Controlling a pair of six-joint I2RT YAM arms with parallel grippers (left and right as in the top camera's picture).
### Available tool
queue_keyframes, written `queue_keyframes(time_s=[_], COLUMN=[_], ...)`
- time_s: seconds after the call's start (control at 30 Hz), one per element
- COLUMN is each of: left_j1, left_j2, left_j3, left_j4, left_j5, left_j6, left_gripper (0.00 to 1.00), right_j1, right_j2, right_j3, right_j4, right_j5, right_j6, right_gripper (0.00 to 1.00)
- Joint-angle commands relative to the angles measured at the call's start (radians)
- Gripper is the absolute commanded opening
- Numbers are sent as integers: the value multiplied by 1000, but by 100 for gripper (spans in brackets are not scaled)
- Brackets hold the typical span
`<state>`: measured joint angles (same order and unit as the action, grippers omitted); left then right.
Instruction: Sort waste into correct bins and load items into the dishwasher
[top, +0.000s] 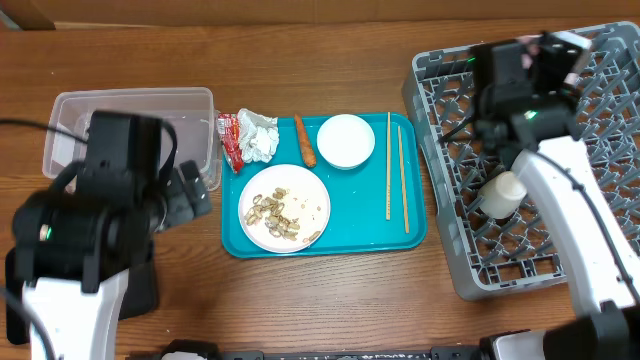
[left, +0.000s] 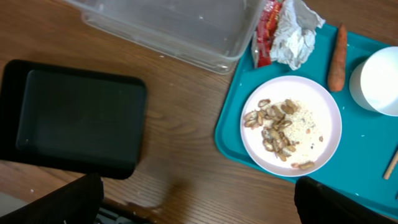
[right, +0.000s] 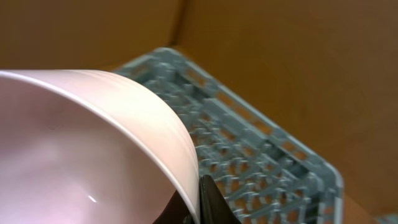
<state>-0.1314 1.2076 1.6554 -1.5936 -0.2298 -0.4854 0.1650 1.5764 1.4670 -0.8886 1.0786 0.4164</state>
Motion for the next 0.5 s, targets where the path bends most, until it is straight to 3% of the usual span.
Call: queue_keyframes(time_s=[0.0,0.23,0.47], left_j1=[-10,-10,-10], left_j2=[-140,-449,-570], left_j3=[-55,-226,-241], left_j4=[-5,56,31], left_j5=[-69,-101,-102], left_j6=[-62,-61,-61], left_gripper=[100,100,100], right_j1=[-92,-148,-143], right_j2=[67,234,364], right_j3=[6,6,6], right_j4=[26,61,69], right_j5=[72,72,77], right_j6=[3,-5,-47], right_gripper=[4,4,4])
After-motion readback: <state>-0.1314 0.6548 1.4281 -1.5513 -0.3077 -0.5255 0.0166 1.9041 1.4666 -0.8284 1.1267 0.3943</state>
